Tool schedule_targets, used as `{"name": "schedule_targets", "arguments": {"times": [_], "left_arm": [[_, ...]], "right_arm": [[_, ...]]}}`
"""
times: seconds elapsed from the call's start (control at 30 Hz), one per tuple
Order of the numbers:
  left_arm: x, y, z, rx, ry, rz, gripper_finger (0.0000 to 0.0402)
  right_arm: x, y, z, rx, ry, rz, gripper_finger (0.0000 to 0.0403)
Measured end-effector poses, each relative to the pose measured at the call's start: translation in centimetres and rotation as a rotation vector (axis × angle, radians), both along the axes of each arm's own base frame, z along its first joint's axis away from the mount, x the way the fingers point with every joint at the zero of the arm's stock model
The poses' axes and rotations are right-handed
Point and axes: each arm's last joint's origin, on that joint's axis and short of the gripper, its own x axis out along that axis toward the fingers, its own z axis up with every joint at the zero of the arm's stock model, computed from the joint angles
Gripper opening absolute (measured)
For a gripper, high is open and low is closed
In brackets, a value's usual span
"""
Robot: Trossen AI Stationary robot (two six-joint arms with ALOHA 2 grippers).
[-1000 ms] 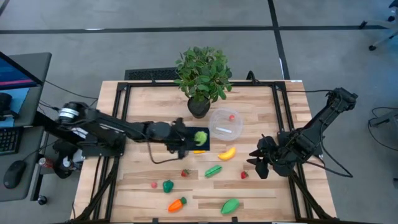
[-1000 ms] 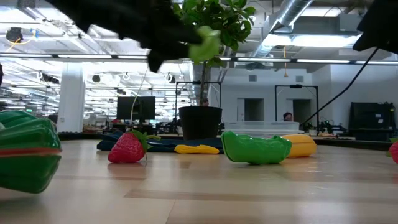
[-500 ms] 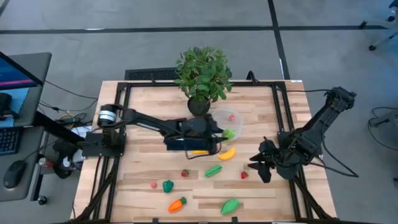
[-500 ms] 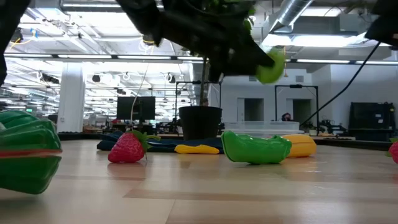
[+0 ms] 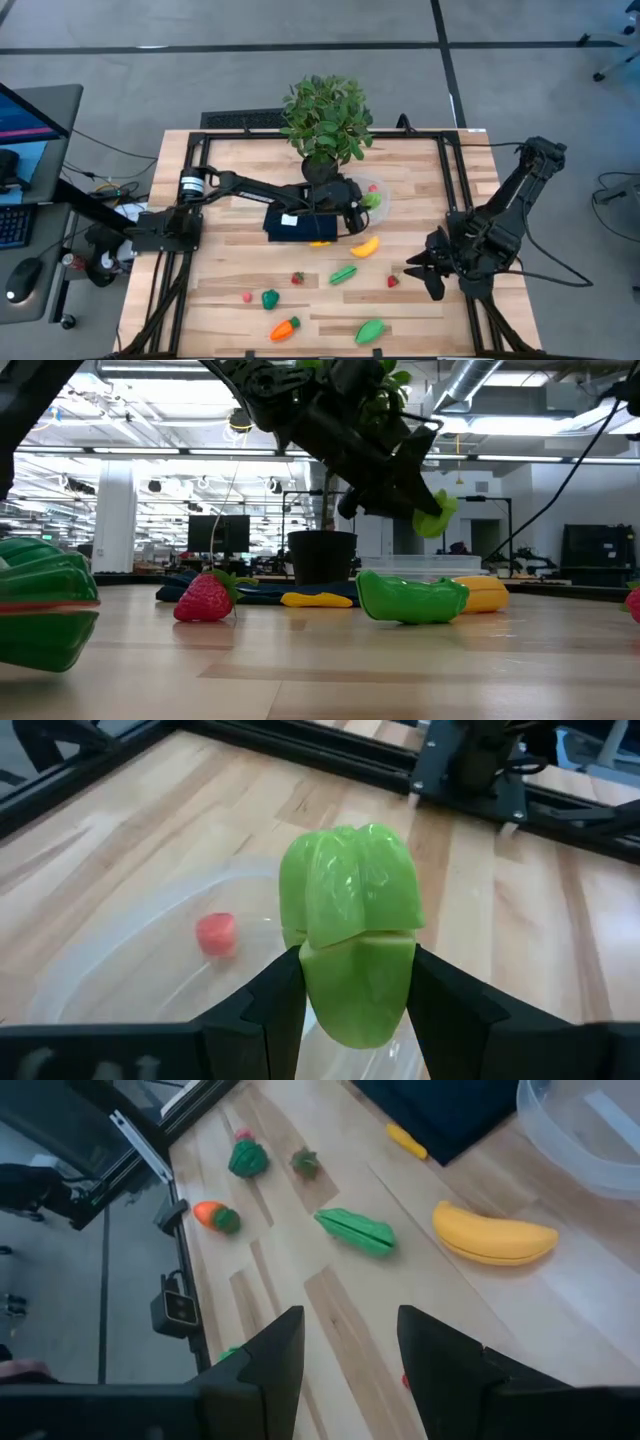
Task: Pick and placing Produce into tupperware
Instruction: Put the green star fruit into the transparent container
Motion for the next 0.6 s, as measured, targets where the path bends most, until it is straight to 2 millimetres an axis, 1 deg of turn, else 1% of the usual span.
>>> {"name": "schedule_targets", "arguments": {"times": [0.23,0.4,0.6], "left_arm": [[-0.2,0.2,-0.3,0.033,0.05,-0.007,0.0145],[-0.7,0.1,-1.1,0.062,0.154,-0.028,0.0145],[-1.0,0.2,-1.4,0.08,0.197,-0.015,0.0145]], "right_arm": [[0.0,0.0,0.0,0.0,0.0,-0.001,0.0155],[0.0,0.0,0.0,0.0,0.0,-0.001,0.0155],[0.0,0.0,0.0,0.001,0.0,-0.001,0.0155]]}}
